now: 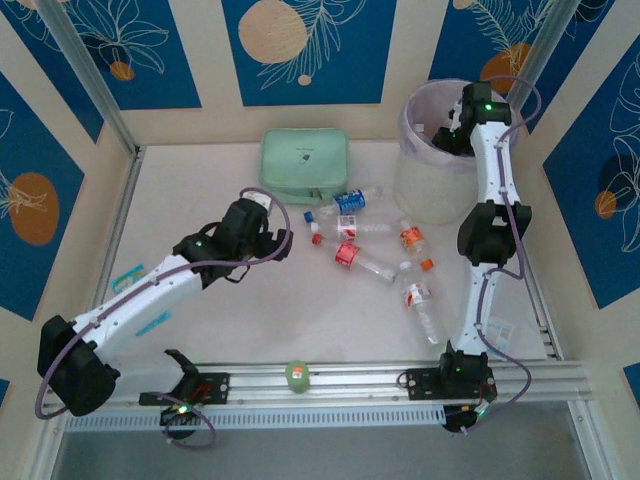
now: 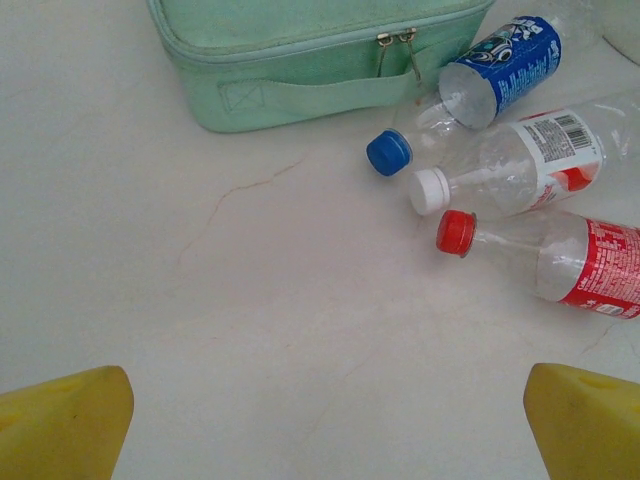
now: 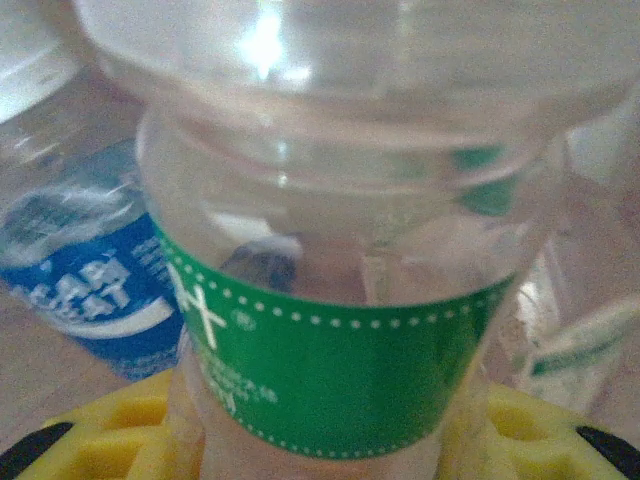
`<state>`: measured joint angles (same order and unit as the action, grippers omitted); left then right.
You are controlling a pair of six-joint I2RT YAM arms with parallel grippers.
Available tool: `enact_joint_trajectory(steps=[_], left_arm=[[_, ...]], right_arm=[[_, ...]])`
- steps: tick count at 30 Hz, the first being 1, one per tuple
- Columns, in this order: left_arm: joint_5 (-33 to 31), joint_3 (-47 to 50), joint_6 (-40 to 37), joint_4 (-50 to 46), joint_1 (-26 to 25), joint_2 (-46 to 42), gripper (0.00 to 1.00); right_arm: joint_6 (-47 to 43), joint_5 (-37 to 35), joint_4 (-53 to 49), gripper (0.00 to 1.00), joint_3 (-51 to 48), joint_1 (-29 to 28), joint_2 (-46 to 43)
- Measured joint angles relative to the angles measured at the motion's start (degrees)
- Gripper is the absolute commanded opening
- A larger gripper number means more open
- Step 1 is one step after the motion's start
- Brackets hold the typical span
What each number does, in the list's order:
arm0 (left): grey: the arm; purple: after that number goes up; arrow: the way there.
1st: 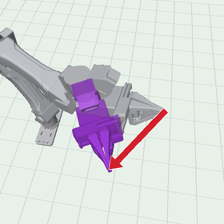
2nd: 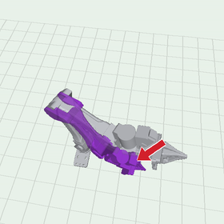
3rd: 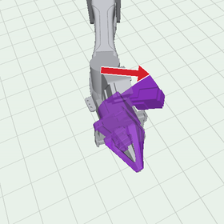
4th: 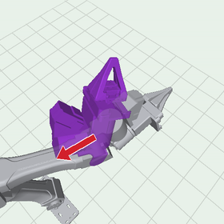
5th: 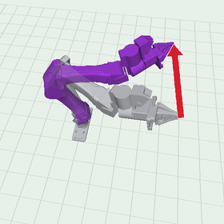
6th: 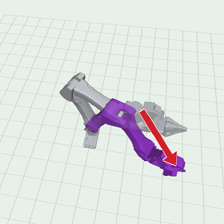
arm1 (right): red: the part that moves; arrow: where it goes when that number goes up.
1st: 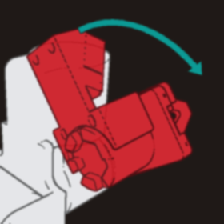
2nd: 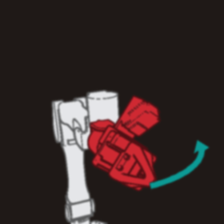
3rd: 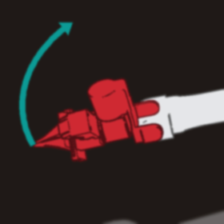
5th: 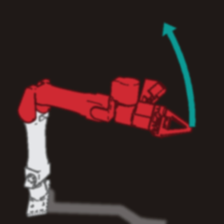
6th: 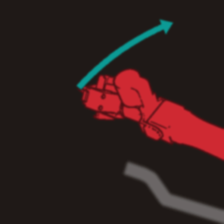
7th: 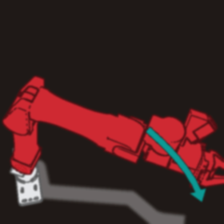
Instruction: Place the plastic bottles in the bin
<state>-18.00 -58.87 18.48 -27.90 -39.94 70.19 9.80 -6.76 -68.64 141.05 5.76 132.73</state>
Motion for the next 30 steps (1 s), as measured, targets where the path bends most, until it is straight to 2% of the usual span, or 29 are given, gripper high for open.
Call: enact_joint_trajectory(steps=[4,7,11,16,20,26,30], left_arm=[[0.2,0.5,-0.9,0.4,0.0,0.0,1.0],[0.4,0.9,-1.0,0.8,-0.1,0.0,1.0],[0.9,1.1,-1.0,1.0,-0.2,0.0,1.0],[1.5,1.1,-1.0,1.7,-0.3,0.5,1.0],[2.5,1.1,-1.0,2.1,-0.4,2.2,1.0],[3.3,1.1,-1.0,2.1,-0.4,3.9,1.0],[3.6,1.1,-1.0,2.2,-0.4,3.9,1.0]], right_arm=[[0.3,0.4,1.2,0.77,-0.7,0.0,0.4],[0.4,0.2,0.9,0.89,-0.5,0.0,1.0],[0.1,-0.3,-0.4,0.99,1.2,0.1,1.0],[-1.0,-0.4,-1.4,0.99,3.7,0.4,-0.7],[-1.9,-0.8,-2.1,0.99,6.2,0.7,-6.5],[-2.4,-1.2,-1.6,0.99,5.9,0.3,-21.6],[-2.8,-3.1,0.2,0.99,-1.4,-2.4,-33.2]])
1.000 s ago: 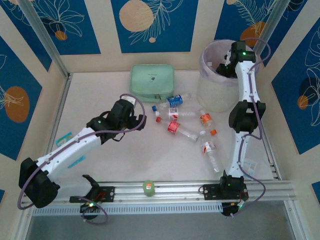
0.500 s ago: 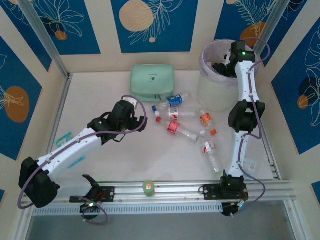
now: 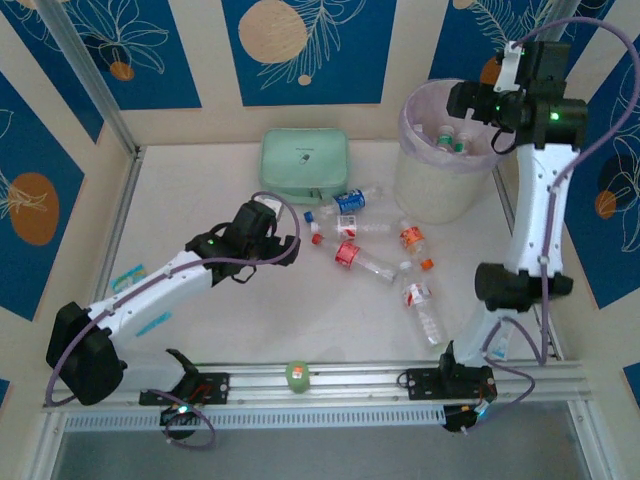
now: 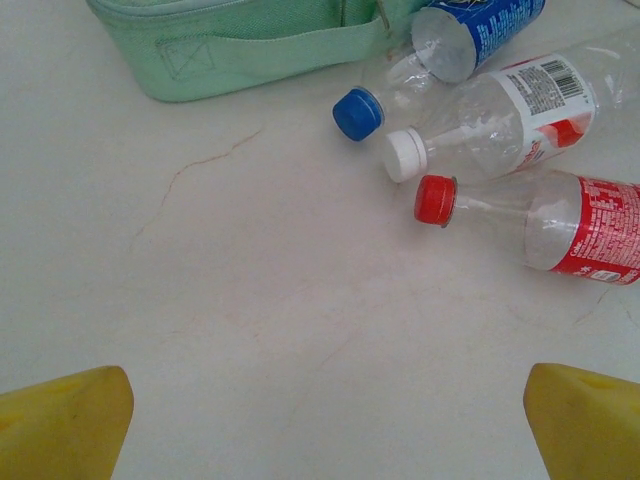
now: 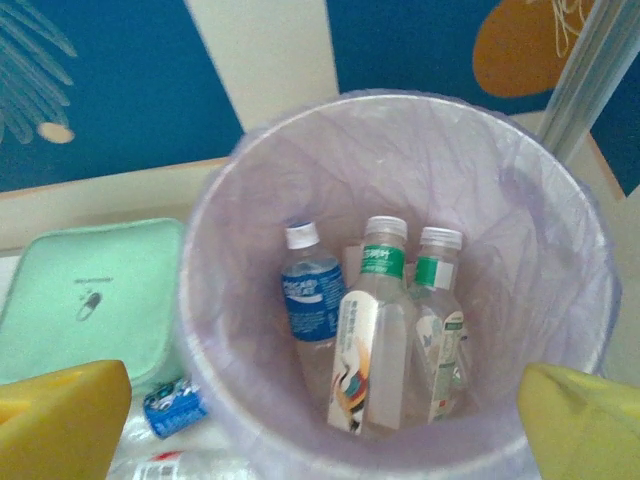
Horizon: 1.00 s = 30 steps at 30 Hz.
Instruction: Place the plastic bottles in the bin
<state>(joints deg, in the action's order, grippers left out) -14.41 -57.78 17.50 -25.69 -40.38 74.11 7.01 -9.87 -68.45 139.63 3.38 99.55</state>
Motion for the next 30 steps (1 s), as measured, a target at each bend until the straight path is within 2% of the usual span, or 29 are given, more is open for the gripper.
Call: enact_joint_trajectory(steps=[7,12,17,21,30], left_arm=[[0.5,0.0,0.0,0.7,0.0,0.2,1.0],[1.1,-0.1,-0.6,1.2,0.0,2.1,1.0],[2.1,-1.0,-1.7,1.3,0.0,4.8,1.0],[3.5,-1.3,-2.4,2.4,0.0,6.8,1.0],[5.4,-1.8,-2.6,2.7,0.0,8.8,1.0]], right_arm=[[1.7,-4.3,1.7,0.99,-25.9,-9.9,-17.7],[8.7,-5.2,-1.0,0.99,-45.2,-12.9,-24.0],[14.8,-4.4,-3.6,0.99,-64.1,-16.0,-23.2],[18.4,-1.0,-3.8,0.98,-77.3,-16.7,-22.8],[21.2,2.8,1.8,0.99,-86.2,-16.4,-15.9]])
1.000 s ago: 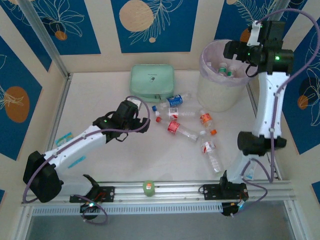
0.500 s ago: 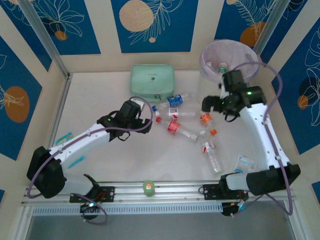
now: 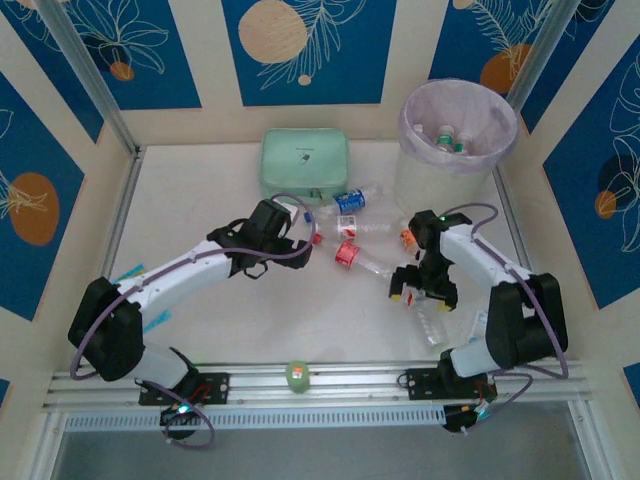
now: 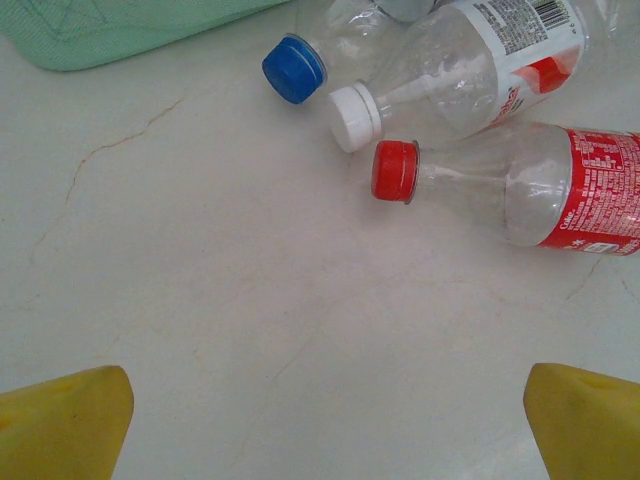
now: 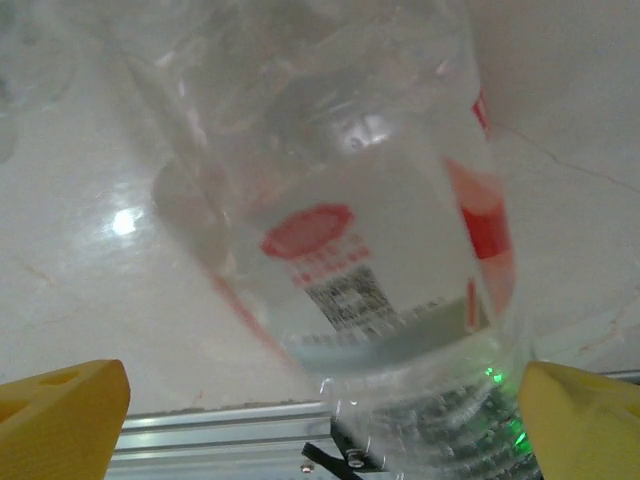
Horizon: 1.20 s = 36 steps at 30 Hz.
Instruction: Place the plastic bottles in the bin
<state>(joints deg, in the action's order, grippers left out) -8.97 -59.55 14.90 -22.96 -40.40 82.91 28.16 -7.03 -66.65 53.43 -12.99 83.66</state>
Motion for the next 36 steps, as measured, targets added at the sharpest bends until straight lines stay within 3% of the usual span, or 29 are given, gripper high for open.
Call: enact_joint_trajectory(steps=[5,12,18,24,36], left_arm=[[0.0,0.0,0.0,0.0,0.0,0.0,1.0],[0.0,0.0,0.0,0.0,0.0,0.0,1.0],[0.2,0.0,0.0,0.0,0.0,0.0,1.0],[0.2,0.0,0.0,0.0,0.0,0.0,1.0],[1.1,0.0,1.0,0.3,0.2,0.1,1.0]], right_arm=[[0.6,0.2,4.2,1.0,-2.5,1.0,3.4],[1.2,0.0,6.4,0.68,-3.0,1.0,3.7],[1.4,0.0,7.0,0.55,-2.9,0.6,3.7],[1.9,0.0,5.0,0.5,-1.9,-1.2,2.4],[0.2,5.1,-4.2,0.38,18.8,-4.0,-9.4]])
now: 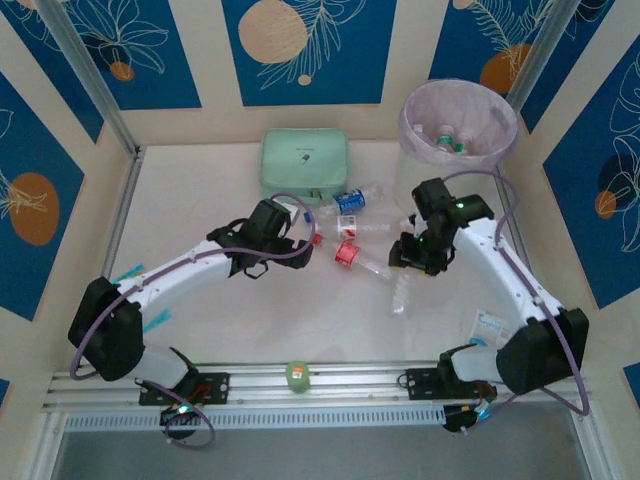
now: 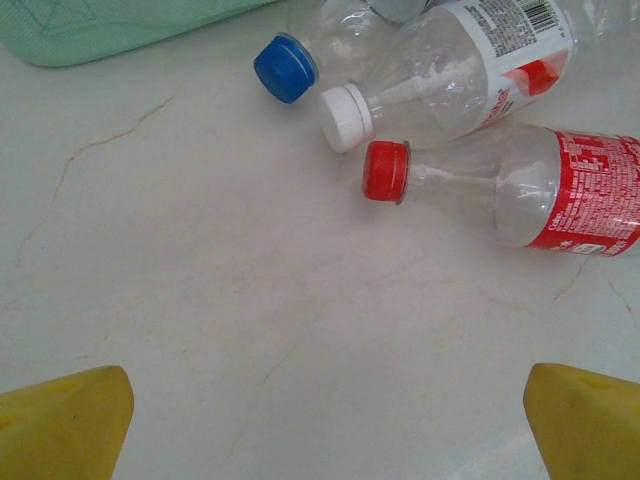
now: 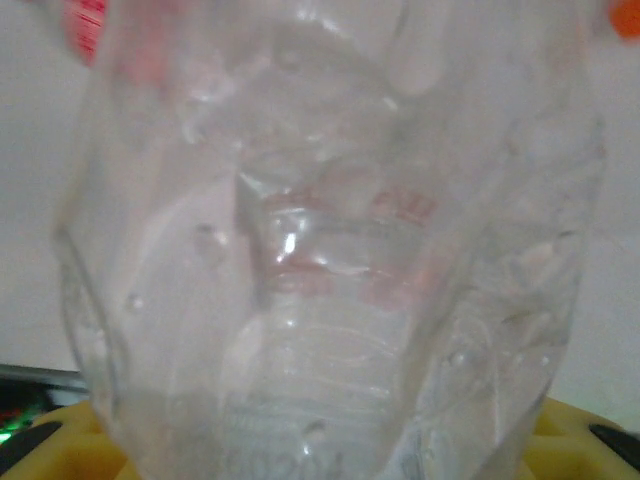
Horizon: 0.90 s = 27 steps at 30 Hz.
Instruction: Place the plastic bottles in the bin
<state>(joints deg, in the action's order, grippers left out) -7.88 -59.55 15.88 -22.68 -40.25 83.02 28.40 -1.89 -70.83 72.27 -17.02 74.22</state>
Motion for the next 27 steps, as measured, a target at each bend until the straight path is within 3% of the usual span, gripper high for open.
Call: enact_joint_trajectory(steps=[7,16,23,27], left_arm=[[0.9,-0.1,0.3,0.6,0.0,0.7,1.0],[0.8,0.2,0.8,-0.2,0.0,-3.3,1.0],[0.8,0.4,2.1,-0.5,0.0,-5.0,1.0],[0.8,0.9,2.7,-0.6,0.0,-5.7,1.0]], right_arm=[[-5.2,-1.0,-1.1,0.32,26.5,3.0,3.5],[-11.7,-4.3,0.1,0.27,63.9,18.0,22.2],[-14.8,-4.7,4.7,0.22,77.0,22.3,34.2],[-15.6,-4.7,6.6,0.21,78.9,23.1,38.7]])
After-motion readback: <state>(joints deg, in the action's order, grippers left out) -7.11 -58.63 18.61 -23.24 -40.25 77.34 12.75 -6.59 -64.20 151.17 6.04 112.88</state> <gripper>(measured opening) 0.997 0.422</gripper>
